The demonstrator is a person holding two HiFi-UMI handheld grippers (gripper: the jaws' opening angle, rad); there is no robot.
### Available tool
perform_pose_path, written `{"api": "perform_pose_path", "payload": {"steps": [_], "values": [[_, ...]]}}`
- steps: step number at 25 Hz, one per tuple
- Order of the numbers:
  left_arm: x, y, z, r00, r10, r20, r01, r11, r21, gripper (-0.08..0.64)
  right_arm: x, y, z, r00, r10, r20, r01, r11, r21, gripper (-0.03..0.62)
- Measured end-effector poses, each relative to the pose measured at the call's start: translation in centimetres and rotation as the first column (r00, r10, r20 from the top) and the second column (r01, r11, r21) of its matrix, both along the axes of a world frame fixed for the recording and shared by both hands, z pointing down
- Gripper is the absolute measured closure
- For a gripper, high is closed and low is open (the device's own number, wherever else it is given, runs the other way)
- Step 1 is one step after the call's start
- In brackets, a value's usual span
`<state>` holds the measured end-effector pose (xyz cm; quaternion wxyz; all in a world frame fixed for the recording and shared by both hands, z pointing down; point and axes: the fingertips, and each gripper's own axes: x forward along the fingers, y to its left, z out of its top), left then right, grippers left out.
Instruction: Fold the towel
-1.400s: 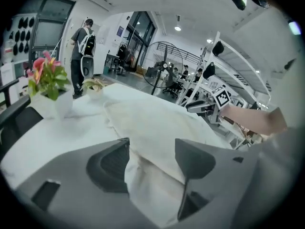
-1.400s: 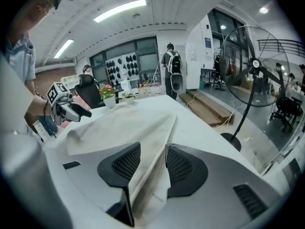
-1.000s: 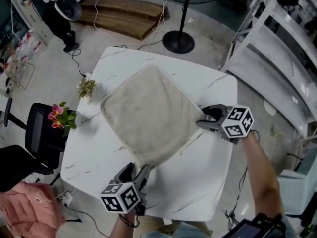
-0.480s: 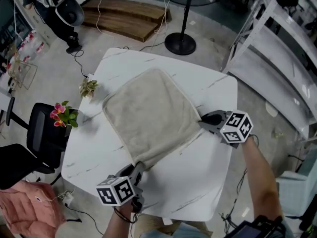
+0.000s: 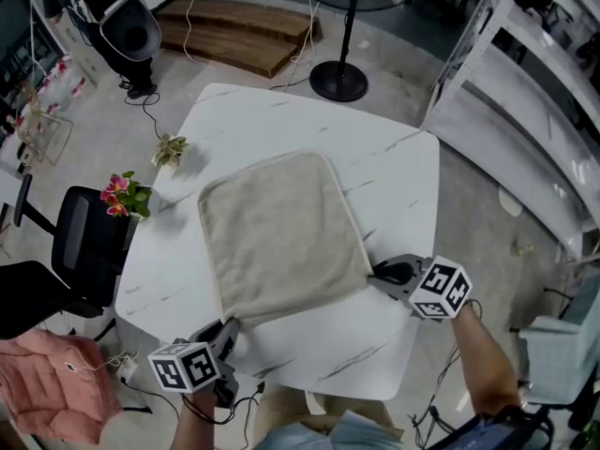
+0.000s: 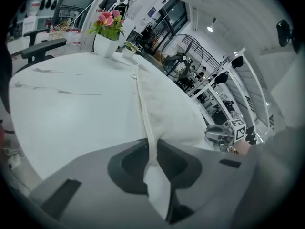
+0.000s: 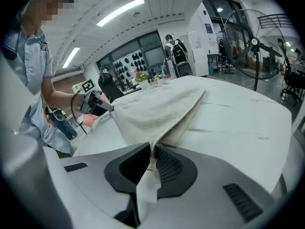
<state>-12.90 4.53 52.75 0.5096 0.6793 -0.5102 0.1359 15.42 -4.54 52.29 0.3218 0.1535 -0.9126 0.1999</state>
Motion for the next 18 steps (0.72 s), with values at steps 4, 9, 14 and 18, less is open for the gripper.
{"api": "perform_pose_path", "payload": {"steps": [4,9,14,18], "values": [[-0.7,2.0,-0.2,0.999,0.023,0.039,-0.023,1.0,0.008,0.508,-1.3,4.2,-0.1,0.999,-0.035,-0.008,0.035,0.999,0.019,0.541],[-0.8,4.6,-0.1,0.998,0.051,0.046,-0.051,0.999,0.008,0.509,-1.7,7.1,0.1,0.998,-0.057,-0.031,0.058,0.998,0.038,0.543],[-0.4,6.4,-0.4,0.993,0.109,0.037,-0.11,0.993,0.031,0.464,-0.7,8.1,-0.6,0.997,-0.055,-0.055,0.059,0.995,0.076,0.488],[-0.3,8.0,-1.0,0.988,0.142,0.061,-0.144,0.989,0.044,0.383,-0.7,8.6,-3.3,0.988,-0.113,-0.108,0.136,0.962,0.235,0.439]]}}
